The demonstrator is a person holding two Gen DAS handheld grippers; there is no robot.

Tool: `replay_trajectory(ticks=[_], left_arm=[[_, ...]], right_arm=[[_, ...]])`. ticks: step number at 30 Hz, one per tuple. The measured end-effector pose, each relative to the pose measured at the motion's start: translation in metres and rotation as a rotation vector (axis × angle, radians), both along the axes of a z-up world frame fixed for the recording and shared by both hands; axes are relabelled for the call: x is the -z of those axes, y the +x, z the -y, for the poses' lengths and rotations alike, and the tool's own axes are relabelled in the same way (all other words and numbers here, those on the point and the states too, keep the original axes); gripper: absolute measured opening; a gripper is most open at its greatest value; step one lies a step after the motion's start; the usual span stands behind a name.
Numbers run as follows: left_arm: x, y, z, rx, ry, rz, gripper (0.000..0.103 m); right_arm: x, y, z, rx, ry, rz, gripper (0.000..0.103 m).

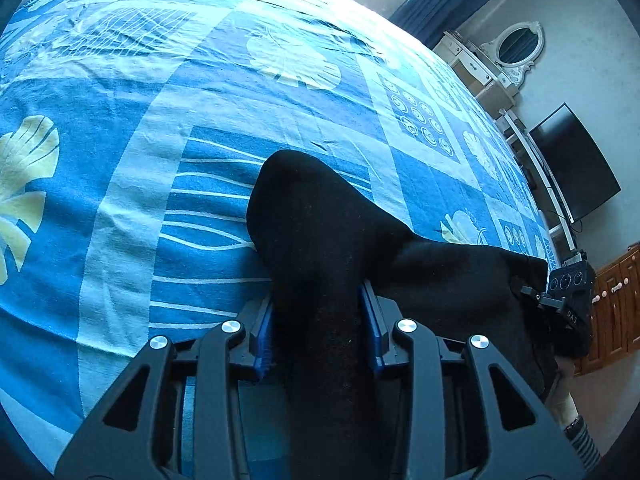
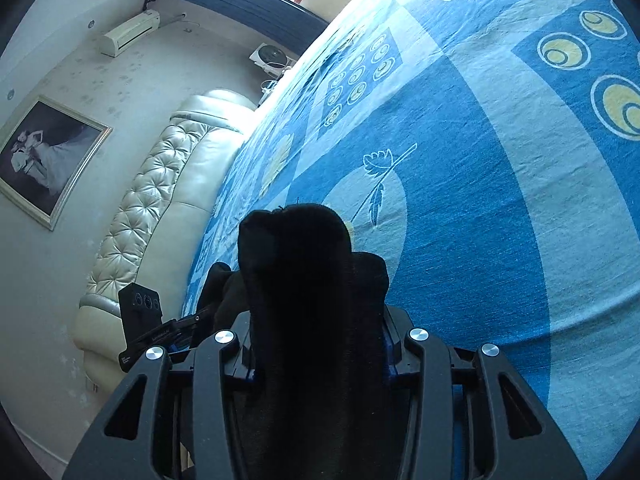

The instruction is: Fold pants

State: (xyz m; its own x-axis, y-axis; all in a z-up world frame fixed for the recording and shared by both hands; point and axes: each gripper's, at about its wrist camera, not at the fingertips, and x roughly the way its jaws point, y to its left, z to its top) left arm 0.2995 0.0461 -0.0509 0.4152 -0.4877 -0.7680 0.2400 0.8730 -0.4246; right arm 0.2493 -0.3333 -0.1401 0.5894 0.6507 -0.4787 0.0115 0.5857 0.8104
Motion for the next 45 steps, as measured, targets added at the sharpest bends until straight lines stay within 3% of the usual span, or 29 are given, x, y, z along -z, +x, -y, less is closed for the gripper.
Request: replay_trajectory(ticks=[29, 32, 36, 38, 41, 45], left_arm=[[0.002, -0.001, -0.003, 0.014, -0.014, 0.018, 0.040], [-0.003, -0.003, -0.002, 0.006, 0.024, 0.042, 0.054], [-0.016, -0.020, -0.005, -0.003, 0.063, 0.093, 0.064], [-0.024, -0.035, -0.005, -0.010, 0.114, 0.133, 0.077], [-0.032, -0.061, -0.006, -0.008, 0.151, 0.180, 0.084], [-0.033, -0.091, -0.009, -0.005, 0.160, 0.180, 0.087]], right_arm=[[0.002, -0.002, -0.001, 0.002, 0.008, 0.026, 0.044], [0.001, -0.003, 0.000, -0.006, 0.017, 0.031, 0.049], [-0.008, -0.009, -0.002, -0.017, -0.002, 0.019, 0.063], [-0.015, -0.018, -0.005, -0.031, -0.040, 0.024, 0.069], [-0.019, -0.039, -0.007, -0.041, -0.076, 0.025, 0.072], [-0.019, -0.071, -0.004, -0.023, -0.067, 0.032, 0.072]])
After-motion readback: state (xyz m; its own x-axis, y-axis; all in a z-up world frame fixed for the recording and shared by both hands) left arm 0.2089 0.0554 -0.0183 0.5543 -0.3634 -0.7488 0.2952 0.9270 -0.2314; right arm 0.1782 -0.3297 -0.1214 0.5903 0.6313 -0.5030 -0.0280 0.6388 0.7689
